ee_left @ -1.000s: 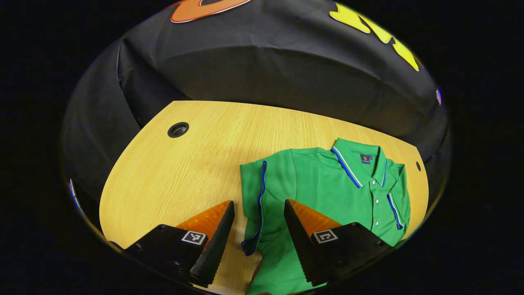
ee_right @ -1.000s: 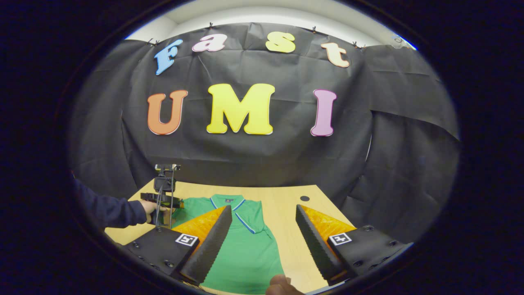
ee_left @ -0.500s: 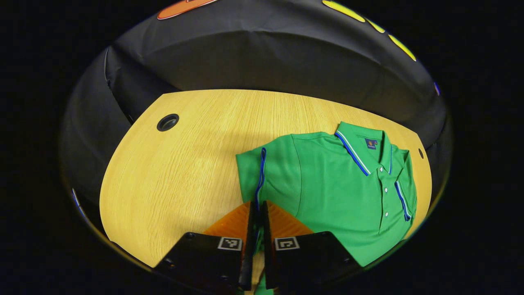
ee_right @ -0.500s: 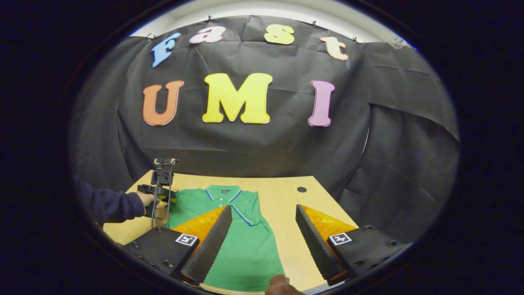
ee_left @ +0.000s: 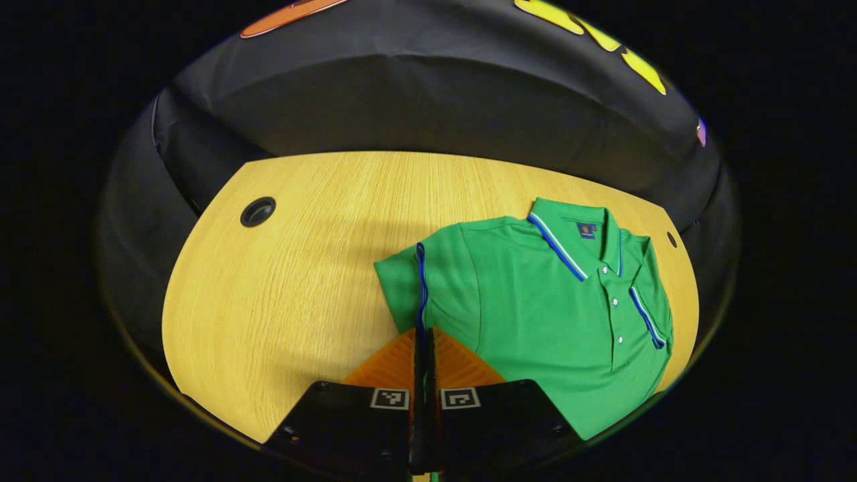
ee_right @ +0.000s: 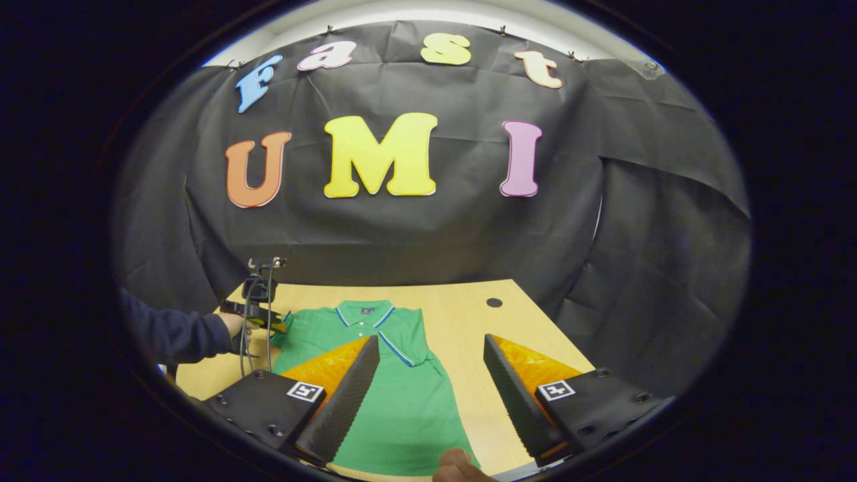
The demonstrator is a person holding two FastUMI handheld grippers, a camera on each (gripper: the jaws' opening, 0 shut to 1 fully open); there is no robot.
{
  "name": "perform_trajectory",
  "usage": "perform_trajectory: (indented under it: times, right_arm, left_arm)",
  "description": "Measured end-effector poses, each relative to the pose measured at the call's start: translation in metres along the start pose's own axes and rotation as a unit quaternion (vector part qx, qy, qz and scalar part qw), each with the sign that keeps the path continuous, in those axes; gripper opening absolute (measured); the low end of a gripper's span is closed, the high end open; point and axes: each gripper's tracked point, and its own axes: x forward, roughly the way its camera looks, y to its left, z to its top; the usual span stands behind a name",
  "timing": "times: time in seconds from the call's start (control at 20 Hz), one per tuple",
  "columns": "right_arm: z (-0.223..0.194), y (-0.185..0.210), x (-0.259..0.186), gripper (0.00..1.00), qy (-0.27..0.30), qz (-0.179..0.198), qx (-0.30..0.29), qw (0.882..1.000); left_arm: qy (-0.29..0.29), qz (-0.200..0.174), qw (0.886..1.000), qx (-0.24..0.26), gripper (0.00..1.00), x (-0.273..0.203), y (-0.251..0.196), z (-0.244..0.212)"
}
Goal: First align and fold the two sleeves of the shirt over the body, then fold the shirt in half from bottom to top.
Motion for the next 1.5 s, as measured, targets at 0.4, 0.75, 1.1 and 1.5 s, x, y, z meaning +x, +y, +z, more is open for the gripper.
perform_trajectory:
  times: [0.4, 0.75, 1.1, 1.5]
  right_arm:
    - [0.004, 0.009, 0.009, 1.00, 0.002, 0.013, -0.006, 1.000]
    - [-0.008, 0.005, 0.013, 0.97, 0.020, 0.006, -0.015, 1.000]
    - [-0.024, -0.009, 0.012, 1.00, 0.039, -0.006, -0.019, 0.999]
    - [-0.036, -0.013, 0.018, 0.97, 0.054, 0.009, -0.016, 0.998]
  left_arm:
    - [-0.037, -0.027, 0.997, 0.061, 0.03, -0.023, -0.053, 0.032]
    - [-0.035, -0.019, 0.988, 0.151, 0.04, -0.014, -0.083, 0.021]
    - [-0.023, -0.027, 0.982, 0.187, 0.04, 0.000, -0.099, 0.004]
    - [-0.034, -0.044, 0.993, 0.101, 0.94, -0.036, -0.100, -0.008]
